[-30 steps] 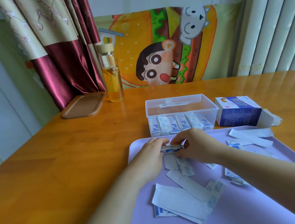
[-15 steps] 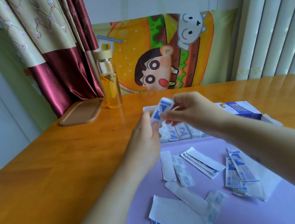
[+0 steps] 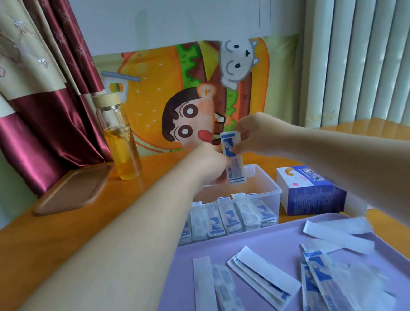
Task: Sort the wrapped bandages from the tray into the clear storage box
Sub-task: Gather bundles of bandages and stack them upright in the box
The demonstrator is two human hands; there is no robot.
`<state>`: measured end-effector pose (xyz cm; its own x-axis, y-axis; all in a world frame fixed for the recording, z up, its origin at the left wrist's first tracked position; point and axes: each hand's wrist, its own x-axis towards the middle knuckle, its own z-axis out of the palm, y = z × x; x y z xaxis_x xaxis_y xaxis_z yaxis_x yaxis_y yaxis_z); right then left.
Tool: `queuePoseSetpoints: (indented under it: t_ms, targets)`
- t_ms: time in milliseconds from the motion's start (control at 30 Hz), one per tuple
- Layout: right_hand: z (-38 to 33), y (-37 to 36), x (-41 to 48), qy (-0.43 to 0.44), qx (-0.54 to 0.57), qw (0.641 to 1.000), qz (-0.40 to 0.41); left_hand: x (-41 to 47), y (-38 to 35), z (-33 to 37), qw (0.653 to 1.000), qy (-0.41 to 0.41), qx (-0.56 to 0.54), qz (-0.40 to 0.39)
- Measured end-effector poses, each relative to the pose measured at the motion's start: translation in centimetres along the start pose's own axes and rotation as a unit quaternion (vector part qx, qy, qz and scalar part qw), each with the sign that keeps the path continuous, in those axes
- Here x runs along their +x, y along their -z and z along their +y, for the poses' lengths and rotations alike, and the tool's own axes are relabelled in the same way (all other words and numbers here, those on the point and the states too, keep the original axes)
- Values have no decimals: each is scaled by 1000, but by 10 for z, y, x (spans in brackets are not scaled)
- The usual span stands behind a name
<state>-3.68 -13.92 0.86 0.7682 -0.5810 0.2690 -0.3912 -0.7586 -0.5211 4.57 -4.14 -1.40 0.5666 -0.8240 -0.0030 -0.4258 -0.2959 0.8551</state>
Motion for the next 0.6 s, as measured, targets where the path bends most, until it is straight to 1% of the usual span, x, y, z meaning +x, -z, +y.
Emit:
queuePoseSetpoints:
  t_ms: [67, 167, 333, 467, 600]
  targets:
    - [12, -4, 4, -10, -55, 998, -24, 11, -10, -3, 998, 32, -24, -38]
    - [30, -11, 5, -4, -121, 991, -56, 25, -24, -7, 992, 82, -34, -91]
    - [40, -20, 6, 20, -248, 959, -134, 40, -35, -16, 976, 141, -31, -163]
    - [41, -25, 6, 27, -298, 941, -155, 43, -38, -20, 971, 163, 8, -177]
    - [41, -28, 3, 47, -339, 928, -147, 43, -40, -20, 968, 163, 54, -183]
